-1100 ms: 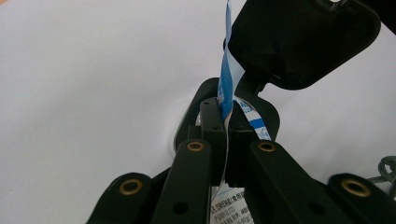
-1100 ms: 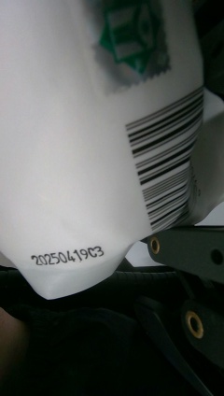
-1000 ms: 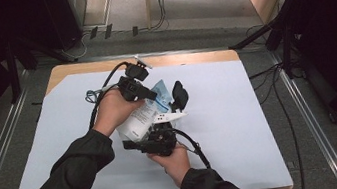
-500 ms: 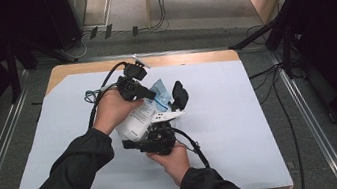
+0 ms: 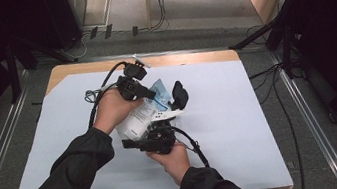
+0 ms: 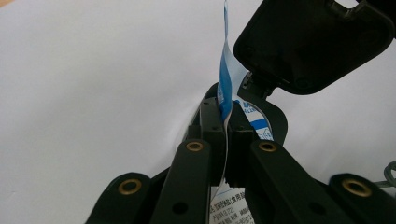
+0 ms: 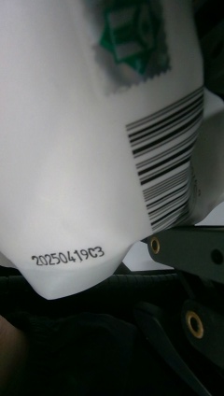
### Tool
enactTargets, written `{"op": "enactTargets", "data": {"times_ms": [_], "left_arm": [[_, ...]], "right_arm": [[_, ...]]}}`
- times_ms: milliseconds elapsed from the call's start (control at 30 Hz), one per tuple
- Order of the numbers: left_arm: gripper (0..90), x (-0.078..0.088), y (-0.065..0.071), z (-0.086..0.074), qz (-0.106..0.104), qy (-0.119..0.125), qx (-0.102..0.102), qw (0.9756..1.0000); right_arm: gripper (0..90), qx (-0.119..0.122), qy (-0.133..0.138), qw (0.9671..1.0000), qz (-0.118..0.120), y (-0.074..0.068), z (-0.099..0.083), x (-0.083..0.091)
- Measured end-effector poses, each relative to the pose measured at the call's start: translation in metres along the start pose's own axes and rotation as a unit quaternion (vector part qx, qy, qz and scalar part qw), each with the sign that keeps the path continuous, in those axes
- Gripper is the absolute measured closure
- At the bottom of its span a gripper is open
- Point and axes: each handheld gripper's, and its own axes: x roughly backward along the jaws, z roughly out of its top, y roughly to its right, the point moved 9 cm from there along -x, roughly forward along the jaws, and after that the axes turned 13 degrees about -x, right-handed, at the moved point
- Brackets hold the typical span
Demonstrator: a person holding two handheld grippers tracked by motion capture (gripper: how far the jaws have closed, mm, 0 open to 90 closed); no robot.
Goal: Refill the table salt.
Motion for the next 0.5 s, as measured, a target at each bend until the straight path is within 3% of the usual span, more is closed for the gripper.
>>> {"op": "enactTargets", "data": {"times_ms": [300,500], "left_arm": [[89.9,-0.0027,0.0013,0.0013,-0.003,0.002,-0.002,1.0000],[90.0,-0.0034,0.0008,0.0015,-0.001,-0.001,-0.003,1.0000]], "right_arm": [[66.8,-0.001,-0.003,0.9994,-0.033,0.0031,-0.0004,-0.0009],[66.7,-0.017,-0.002,0.9996,-0.023,0.0002,0.0007,-0.0003]]}}
